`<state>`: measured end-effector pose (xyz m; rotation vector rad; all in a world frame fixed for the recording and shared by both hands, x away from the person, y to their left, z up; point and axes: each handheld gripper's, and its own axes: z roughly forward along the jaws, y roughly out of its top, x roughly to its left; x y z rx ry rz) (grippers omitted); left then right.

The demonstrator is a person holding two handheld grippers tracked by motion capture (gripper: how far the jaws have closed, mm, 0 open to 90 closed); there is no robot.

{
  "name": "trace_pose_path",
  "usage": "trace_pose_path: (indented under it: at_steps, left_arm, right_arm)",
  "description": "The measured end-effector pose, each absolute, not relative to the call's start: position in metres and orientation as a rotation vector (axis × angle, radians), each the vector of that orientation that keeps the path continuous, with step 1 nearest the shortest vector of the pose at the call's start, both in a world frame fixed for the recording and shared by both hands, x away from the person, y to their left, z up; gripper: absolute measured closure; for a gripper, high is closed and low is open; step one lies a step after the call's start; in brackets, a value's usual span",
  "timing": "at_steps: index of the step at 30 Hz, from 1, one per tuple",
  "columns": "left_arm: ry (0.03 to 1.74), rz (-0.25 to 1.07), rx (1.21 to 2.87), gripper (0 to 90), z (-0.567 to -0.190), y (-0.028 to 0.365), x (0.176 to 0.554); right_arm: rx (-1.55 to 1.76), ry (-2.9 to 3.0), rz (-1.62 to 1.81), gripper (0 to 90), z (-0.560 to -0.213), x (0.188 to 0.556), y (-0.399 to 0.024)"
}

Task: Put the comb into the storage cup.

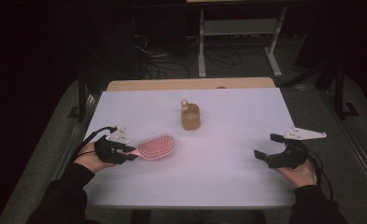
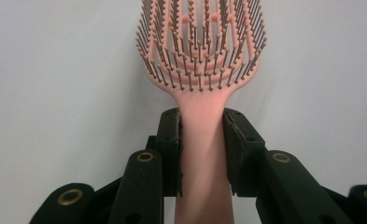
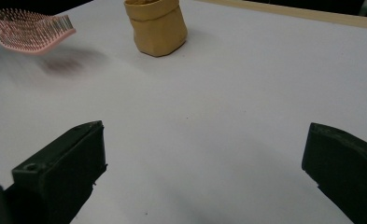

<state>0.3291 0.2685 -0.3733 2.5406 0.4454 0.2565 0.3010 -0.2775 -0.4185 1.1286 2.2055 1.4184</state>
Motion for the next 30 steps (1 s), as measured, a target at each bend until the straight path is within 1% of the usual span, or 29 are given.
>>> trace_pose_path:
  at_steps: [18,30]
  left_arm:
    - [0.402,0.305,2.428,69.6,-0.349,0.255,0.332]
    - [0.342,0.337,2.369,69.7,-0.329,0.234,0.334]
  right_arm:
    - [1.127,2.200,1.421,0.0,-0.417,0.301,-0.278]
    - [1.106,2.177,1.463,0.0,-0.402,0.302,-0.279]
